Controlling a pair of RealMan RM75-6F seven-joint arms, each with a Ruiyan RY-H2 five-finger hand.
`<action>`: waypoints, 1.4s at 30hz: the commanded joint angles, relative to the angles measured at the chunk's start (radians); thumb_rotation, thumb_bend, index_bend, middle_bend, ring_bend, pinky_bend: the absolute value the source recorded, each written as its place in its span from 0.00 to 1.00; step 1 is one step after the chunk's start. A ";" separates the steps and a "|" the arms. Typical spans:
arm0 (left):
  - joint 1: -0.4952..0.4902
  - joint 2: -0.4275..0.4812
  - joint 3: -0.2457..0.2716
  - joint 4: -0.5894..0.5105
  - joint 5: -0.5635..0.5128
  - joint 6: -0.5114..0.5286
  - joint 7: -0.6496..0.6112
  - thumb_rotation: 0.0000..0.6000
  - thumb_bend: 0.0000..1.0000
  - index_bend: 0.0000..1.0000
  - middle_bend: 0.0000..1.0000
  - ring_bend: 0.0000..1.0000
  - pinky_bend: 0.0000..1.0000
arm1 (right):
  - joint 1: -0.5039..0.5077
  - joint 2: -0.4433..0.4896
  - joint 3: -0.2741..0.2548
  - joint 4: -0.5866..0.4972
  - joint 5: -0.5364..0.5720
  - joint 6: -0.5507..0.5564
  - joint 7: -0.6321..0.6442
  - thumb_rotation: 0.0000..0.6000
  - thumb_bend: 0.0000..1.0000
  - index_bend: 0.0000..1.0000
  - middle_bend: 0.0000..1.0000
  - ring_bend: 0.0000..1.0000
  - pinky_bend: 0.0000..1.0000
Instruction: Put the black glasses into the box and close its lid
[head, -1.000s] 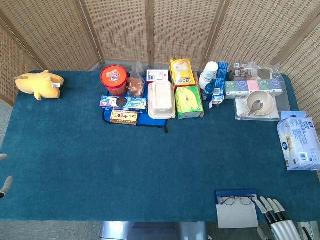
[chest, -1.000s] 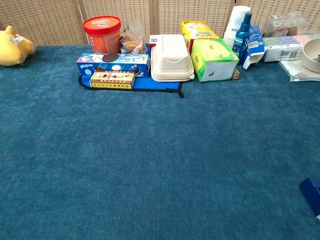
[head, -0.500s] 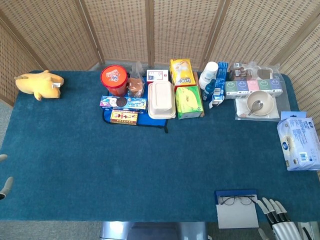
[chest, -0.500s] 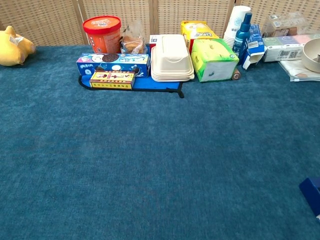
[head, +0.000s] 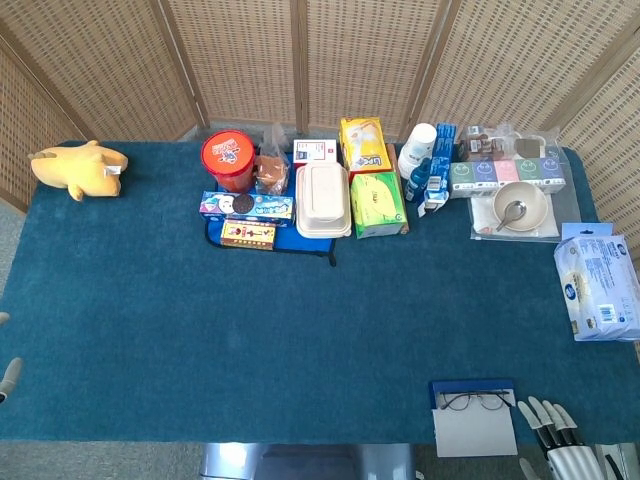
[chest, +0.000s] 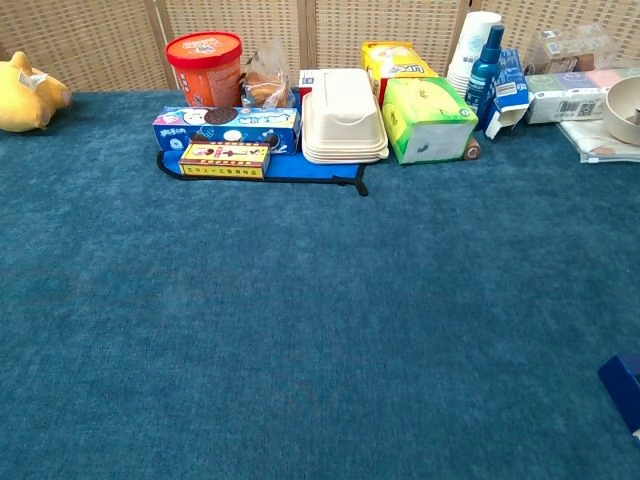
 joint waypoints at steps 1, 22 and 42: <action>0.000 -0.001 0.000 0.001 0.001 -0.001 0.000 1.00 0.30 0.27 0.34 0.22 0.27 | -0.002 0.000 -0.001 0.001 -0.001 -0.002 -0.001 0.92 0.35 0.00 0.00 0.00 0.11; 0.003 -0.003 0.001 -0.002 0.008 0.003 0.004 1.00 0.30 0.27 0.34 0.22 0.27 | -0.005 -0.027 0.003 0.003 0.005 -0.037 0.004 0.93 0.35 0.00 0.00 0.00 0.11; 0.008 -0.007 0.004 0.001 0.013 0.007 0.003 1.00 0.30 0.26 0.34 0.22 0.27 | 0.000 -0.043 0.026 0.002 0.029 -0.045 0.029 0.93 0.35 0.00 0.00 0.00 0.11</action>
